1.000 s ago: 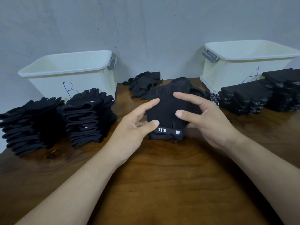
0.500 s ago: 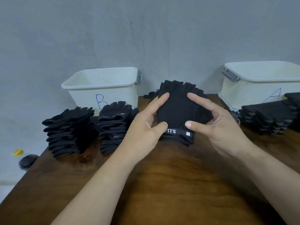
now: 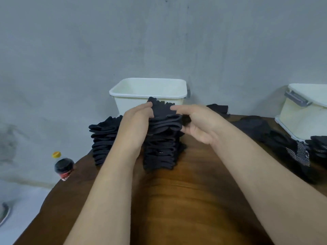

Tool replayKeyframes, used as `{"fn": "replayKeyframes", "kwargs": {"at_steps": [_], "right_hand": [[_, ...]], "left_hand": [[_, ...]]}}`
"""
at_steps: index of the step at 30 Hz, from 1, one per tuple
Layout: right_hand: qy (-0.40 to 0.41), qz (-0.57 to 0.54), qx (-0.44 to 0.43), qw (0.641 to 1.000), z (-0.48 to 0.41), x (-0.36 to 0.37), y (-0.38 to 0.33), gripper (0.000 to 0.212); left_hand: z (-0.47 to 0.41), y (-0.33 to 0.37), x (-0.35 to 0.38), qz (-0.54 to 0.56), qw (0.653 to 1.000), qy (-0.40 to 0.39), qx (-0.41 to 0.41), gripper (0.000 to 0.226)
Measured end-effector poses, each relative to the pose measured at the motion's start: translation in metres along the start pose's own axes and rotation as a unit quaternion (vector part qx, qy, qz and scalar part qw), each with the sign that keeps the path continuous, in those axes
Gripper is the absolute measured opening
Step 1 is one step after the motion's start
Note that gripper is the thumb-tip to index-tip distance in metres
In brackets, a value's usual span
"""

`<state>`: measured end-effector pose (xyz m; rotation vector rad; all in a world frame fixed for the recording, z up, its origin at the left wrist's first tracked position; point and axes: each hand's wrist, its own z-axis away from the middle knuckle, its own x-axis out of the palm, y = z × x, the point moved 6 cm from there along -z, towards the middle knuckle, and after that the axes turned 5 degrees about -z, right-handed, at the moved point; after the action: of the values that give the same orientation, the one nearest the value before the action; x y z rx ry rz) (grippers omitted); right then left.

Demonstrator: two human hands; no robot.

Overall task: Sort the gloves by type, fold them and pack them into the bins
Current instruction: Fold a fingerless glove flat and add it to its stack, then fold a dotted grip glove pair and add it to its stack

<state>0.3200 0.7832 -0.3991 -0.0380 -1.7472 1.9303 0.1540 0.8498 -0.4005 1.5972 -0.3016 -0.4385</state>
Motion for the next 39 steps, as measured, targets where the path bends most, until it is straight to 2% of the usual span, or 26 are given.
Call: {"fn": "replayKeyframes", "kwargs": {"at_steps": [1,5,12,18,22,25,29,31,34,39], "right_hand": [[0.002,-0.011,0.019,1.000,-0.006,0.000,0.002,0.028],[-0.007,-0.007,0.047,0.999,-0.021,0.002,0.001,0.018],[0.014,0.034,0.062,0.997,-0.031,0.005,0.003,0.008],[0.066,0.148,0.052,0.985,-0.027,-0.006,0.010,0.005],[0.063,0.334,0.001,0.940,-0.034,-0.006,0.011,0.014],[0.044,0.393,-0.076,0.915,-0.032,-0.005,0.007,0.018],[0.116,0.469,-0.174,0.858,-0.014,-0.030,-0.007,0.041],[0.143,0.478,-0.206,0.842,-0.001,-0.052,-0.011,0.036],[0.163,0.498,-0.198,0.828,0.018,-0.094,-0.008,0.029],[0.187,0.568,-0.166,0.784,0.053,-0.157,0.011,0.024]], "left_hand": [[0.000,-0.002,-0.002,-0.003,1.000,-0.006,-0.002,0.018],[-0.014,-0.010,-0.014,0.048,0.996,0.062,-0.037,0.006],[-0.012,-0.013,-0.023,0.013,0.993,0.120,-0.009,0.028],[-0.010,-0.010,-0.021,-0.088,0.986,0.139,0.020,0.024],[-0.010,-0.012,-0.020,-0.145,0.977,0.149,0.035,0.023],[-0.008,-0.008,-0.019,-0.217,0.959,0.169,0.071,0.025],[0.005,0.013,-0.010,-0.337,0.904,0.209,0.162,0.022],[0.015,0.024,0.000,-0.348,0.886,0.218,0.215,0.017],[0.029,0.033,0.027,-0.364,0.872,0.185,0.269,0.015],[0.059,0.034,0.083,-0.420,0.815,0.134,0.375,0.015]]}}
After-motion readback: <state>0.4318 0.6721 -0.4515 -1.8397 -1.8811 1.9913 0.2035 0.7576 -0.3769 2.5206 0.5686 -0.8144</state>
